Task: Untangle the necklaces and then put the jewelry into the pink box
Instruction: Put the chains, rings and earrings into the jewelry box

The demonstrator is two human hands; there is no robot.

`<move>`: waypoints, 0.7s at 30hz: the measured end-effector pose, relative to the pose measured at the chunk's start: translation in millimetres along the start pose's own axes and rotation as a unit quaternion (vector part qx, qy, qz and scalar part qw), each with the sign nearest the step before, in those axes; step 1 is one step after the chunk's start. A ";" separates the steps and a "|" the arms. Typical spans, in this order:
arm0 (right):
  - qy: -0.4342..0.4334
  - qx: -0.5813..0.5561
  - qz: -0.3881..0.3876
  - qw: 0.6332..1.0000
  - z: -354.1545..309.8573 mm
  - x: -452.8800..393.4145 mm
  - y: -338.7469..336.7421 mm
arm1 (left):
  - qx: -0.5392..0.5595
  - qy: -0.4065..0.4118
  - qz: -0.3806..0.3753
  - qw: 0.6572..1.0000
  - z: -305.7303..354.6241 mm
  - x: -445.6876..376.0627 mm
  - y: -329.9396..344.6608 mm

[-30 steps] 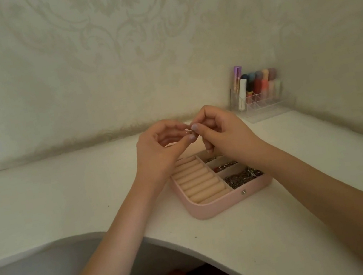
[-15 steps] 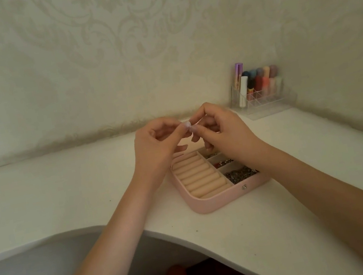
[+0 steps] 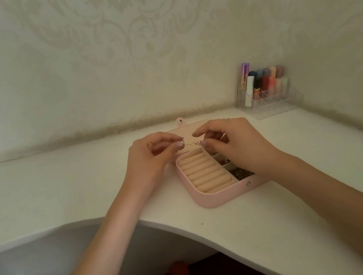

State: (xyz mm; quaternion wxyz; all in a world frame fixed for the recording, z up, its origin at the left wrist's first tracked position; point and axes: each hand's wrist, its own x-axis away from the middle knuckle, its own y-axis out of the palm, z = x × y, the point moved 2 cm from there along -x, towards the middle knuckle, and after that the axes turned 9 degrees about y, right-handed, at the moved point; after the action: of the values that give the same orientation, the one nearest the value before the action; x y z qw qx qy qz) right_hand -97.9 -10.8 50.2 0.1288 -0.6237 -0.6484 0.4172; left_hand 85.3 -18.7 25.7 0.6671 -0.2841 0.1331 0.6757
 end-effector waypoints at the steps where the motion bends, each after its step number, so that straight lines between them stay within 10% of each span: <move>1: -0.002 0.027 0.001 1.000 0.5 0.9 -0.9 | -0.015 0.008 -0.008 1.000 0.4 0.2 0.7; 13: 0.025 -0.114 0.050 0.992 -10.9 3.7 0.2 | 0.018 0.002 -0.109 0.994 11.0 7.1 16.6; 21: 0.052 -0.172 0.055 0.982 -10.7 1.4 -4.4 | 0.034 0.003 -0.043 0.999 9.1 3.2 11.0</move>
State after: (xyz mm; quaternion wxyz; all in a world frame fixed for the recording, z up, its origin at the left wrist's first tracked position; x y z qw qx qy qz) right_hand -93.9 -4.9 59.4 0.0302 -0.6920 -0.6678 0.2726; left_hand 72.9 -11.7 29.0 0.7042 -0.2690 0.1455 0.6407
